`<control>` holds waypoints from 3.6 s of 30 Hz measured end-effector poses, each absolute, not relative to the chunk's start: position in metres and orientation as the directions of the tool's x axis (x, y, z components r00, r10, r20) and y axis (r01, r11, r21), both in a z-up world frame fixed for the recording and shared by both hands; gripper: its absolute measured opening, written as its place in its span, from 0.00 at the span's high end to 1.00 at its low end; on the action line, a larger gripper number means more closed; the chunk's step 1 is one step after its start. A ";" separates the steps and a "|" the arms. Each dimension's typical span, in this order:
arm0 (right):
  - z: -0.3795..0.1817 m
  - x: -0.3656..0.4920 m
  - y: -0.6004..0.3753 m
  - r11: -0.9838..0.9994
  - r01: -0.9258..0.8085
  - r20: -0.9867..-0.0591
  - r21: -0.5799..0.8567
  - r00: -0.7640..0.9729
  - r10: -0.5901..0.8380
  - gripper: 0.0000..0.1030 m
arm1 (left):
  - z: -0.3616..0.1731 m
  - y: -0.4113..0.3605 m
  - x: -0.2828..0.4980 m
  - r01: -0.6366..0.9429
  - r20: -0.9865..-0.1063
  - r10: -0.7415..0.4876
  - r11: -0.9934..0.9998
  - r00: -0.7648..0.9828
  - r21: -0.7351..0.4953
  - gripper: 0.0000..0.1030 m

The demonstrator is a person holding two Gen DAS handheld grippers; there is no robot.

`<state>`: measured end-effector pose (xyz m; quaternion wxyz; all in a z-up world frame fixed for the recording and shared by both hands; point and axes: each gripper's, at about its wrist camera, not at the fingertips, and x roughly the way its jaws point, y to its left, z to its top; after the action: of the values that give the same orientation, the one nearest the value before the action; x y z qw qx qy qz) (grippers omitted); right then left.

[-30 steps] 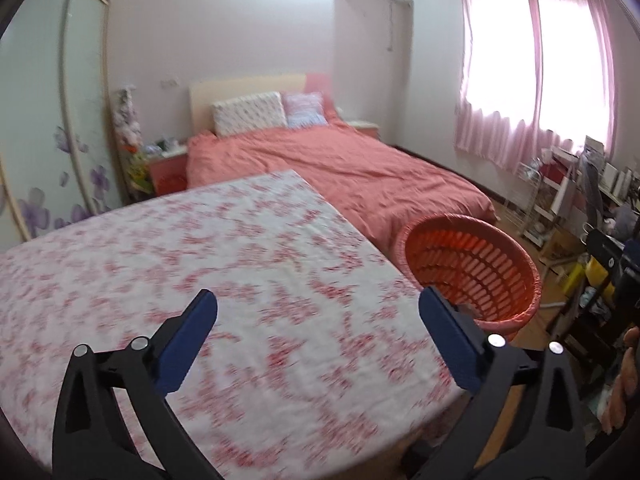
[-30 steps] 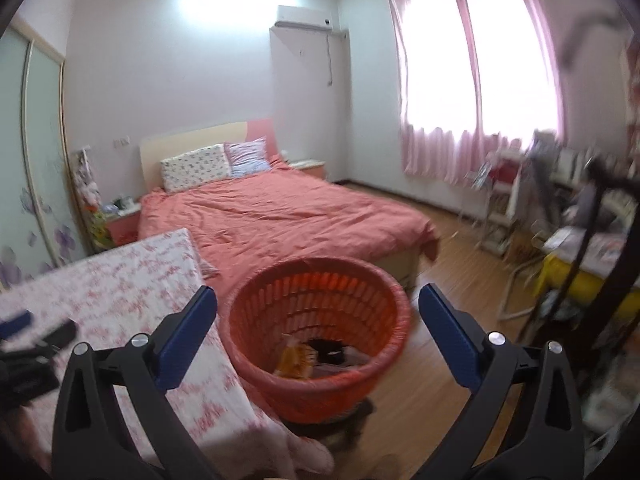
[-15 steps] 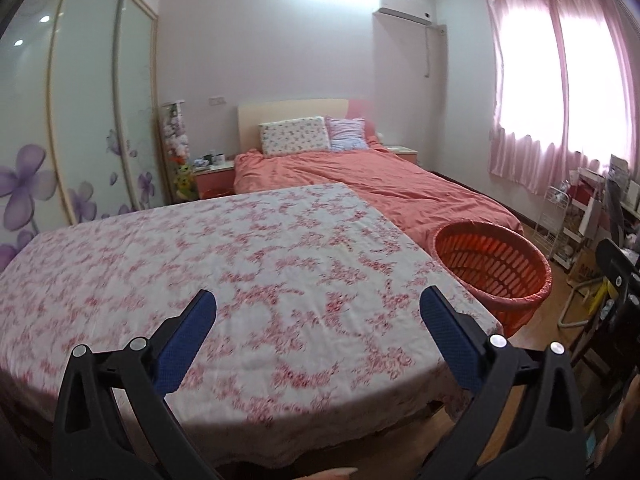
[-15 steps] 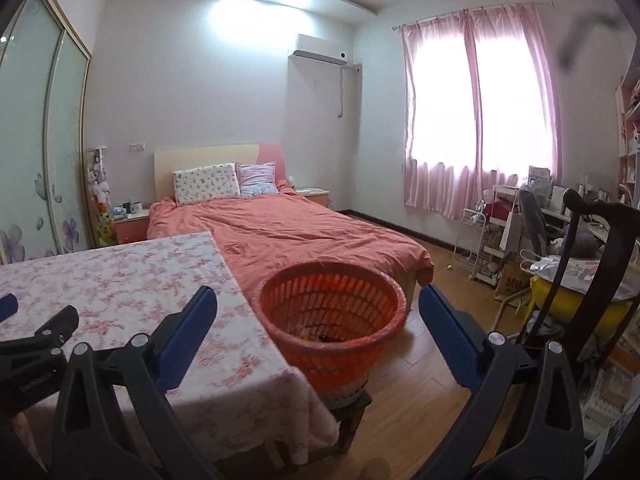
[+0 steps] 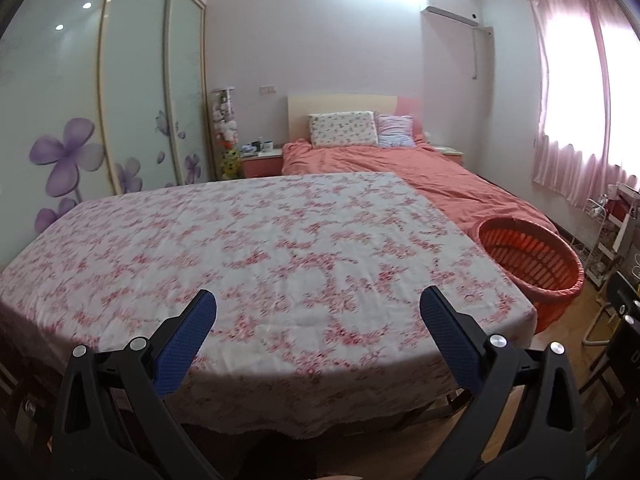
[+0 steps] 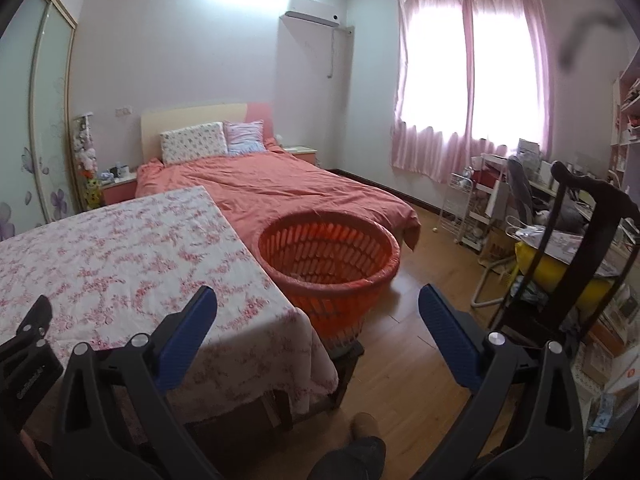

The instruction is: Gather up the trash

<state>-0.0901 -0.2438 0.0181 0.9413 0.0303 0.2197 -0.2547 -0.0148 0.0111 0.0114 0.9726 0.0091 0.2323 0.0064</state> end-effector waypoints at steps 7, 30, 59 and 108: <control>0.008 -0.088 -0.241 0.863 0.501 -0.449 -0.066 0.757 -0.474 0.04 | 0.006 0.018 -0.019 -0.022 -0.472 0.020 1.000 0.881 0.000 0.02; -0.001 -0.094 -0.244 0.864 0.500 -0.450 -0.055 0.760 -0.469 0.04 | 0.010 0.015 -0.032 -0.008 -0.458 -0.013 0.999 0.889 -0.043 0.02; -0.004 -0.091 -0.234 0.868 0.494 -0.449 -0.046 0.766 -0.460 0.04 | 0.007 0.016 -0.031 -0.008 -0.473 -0.014 0.999 0.881 -0.045 0.02; -0.002 -0.090 -0.239 0.872 0.488 -0.455 -0.032 0.770 -0.447 0.04 | 0.004 0.015 -0.030 -0.008 -0.479 -0.015 0.999 0.878 -0.045 0.02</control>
<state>-0.0902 -0.2386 -0.0019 0.9397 0.0439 0.2307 -0.2488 -0.0300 0.0148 0.0042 0.9687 -0.0226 0.2472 -0.0018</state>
